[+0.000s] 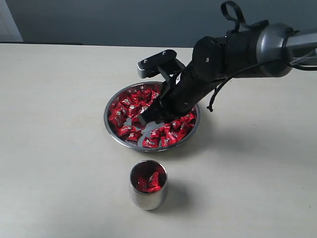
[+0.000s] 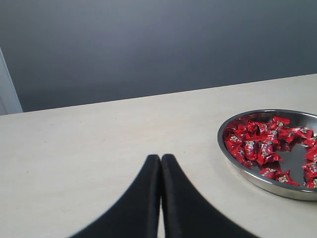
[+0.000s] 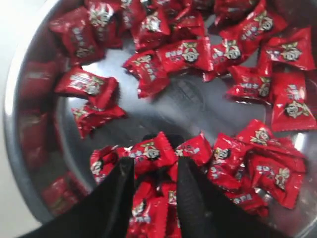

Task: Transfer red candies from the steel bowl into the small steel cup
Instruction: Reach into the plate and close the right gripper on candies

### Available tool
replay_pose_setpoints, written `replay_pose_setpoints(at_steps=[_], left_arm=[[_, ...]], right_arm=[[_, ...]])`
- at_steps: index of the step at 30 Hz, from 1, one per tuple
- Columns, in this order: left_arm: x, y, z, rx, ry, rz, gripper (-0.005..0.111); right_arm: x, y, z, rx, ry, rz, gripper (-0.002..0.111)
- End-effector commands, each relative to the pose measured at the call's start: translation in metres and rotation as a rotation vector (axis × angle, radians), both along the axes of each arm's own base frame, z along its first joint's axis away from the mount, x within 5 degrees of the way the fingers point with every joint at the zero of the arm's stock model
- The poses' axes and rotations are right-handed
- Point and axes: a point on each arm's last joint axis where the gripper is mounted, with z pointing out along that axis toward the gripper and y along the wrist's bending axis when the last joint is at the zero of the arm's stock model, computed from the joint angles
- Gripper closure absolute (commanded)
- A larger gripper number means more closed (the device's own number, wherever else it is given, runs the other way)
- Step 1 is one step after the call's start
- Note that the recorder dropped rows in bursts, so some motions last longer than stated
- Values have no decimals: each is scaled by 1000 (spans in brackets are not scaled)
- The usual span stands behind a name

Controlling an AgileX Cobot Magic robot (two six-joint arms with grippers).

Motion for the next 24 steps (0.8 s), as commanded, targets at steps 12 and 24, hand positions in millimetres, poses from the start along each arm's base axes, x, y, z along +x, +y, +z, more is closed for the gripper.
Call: replay_pose_setpoints(at_steps=[12,24], left_arm=[[0,0,-1,0,-8,1,105],[0,0,-1,0,-8,1,105]], right_arm=[[7,-14,-27,-122,112,26,78],[7,-14,-27,-122,117,25,78]])
